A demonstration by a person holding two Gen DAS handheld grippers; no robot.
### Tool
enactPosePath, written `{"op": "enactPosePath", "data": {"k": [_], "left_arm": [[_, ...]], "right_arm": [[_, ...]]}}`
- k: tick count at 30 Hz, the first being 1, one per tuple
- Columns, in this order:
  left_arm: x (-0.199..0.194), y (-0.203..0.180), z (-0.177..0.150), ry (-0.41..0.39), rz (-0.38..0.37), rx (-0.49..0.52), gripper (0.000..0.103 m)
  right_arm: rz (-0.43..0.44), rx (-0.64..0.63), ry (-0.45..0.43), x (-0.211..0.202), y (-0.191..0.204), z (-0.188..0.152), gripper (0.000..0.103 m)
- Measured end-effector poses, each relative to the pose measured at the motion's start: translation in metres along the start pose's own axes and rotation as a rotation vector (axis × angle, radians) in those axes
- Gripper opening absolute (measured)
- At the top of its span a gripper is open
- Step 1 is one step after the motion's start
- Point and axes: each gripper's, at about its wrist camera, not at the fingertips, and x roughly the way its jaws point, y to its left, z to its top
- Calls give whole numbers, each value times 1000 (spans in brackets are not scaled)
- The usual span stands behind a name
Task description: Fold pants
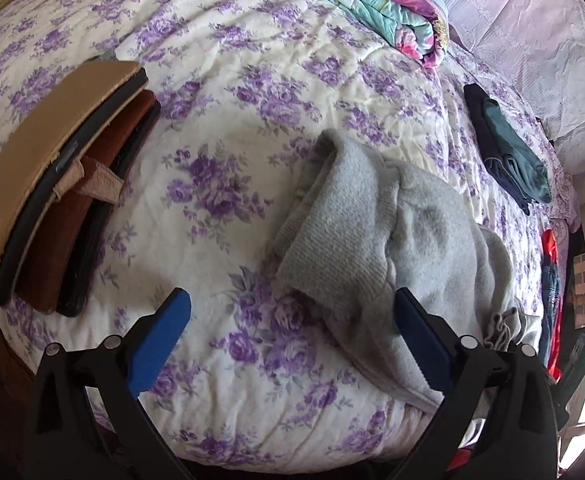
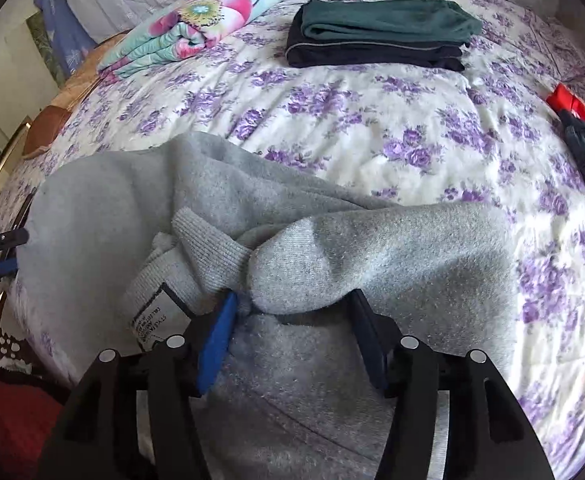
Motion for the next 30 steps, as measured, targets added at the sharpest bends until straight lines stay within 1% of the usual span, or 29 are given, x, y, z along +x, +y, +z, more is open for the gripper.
{"op": "enactPosePath", "data": {"k": [1,3,4,5,6,7,8,9,10,11,13,14,15,16,18,19,20,22,24,25,26,27,28,29,30], "left_arm": [[1,0,-1,11,-8,-3,98],[2,2,-3,29,-35,-19,98],[1,2,-4,34,-48,-29,98],[2,3,-5,39,-60,-36,98],[3,3,-6,45,-72,-43,98],[6,3,-6,51,-74,-44,98],[8,3,-7,60,-78,-47,98],[11,3,-7,68,-84,-51,98],[13,3,-7,73,-90,-55,98],[15,4,-8,77,-91,-62,98],[17,5,-8,77,-93,-71,98],[17,3,-7,73,-96,-71,98],[17,2,-5,68,-104,-69,98],[17,0,-3,67,-114,-69,98],[19,-4,2,68,-157,-77,98],[22,-5,4,75,-176,-85,98],[26,-6,5,84,-189,-95,98],[35,-7,8,96,-201,-112,98],[41,-9,10,95,-193,-108,98],[43,-11,11,90,-186,-98,98],[45,-14,12,82,-176,-87,98],[47,-17,13,73,-163,-75,99],[48,-19,13,64,-151,-65,99],[49,-22,13,49,-135,-51,99],[50,-25,14,34,-117,-37,99]], "right_arm": [[8,13,-24,-9,-1,1,59],[48,1,-128,-36,6,3,59],[42,-38,-159,-43,14,4,64],[24,-79,-168,-43,22,4,70],[-5,-126,-156,-38,30,3,81],[-40,-174,-98,-18,38,1,86],[-70,-205,11,10,42,-6,86],[-84,-206,82,28,41,-12,93],[-71,-195,23,30,39,-18,98],[-69,-196,14,30,38,-18,98],[-66,-194,37,27,37,-12,98],[-63,-182,32,21,37,-8,97],[-56,-175,6,13,37,-7,96],[-44,-174,-49,0,37,-7,96],[-37,-176,-127,-16,39,-4,97],[-48,-171,-158,-20,39,0,98],[-65,-159,-169,-19,38,4,98],[-90,-107,-143,-9,29,12,98],[-74,-37,-126,1,18,20,98],[-66,-13,-109,6,14,20,100],[-86,-4,-42,20,10,20,99],[-109,-7,55,38,7,18,100],[-105,-10,59,42,8,16,100],[-99,-5,36,41,8,15,100],[-101,-3,42,42,8,15,100]]}}
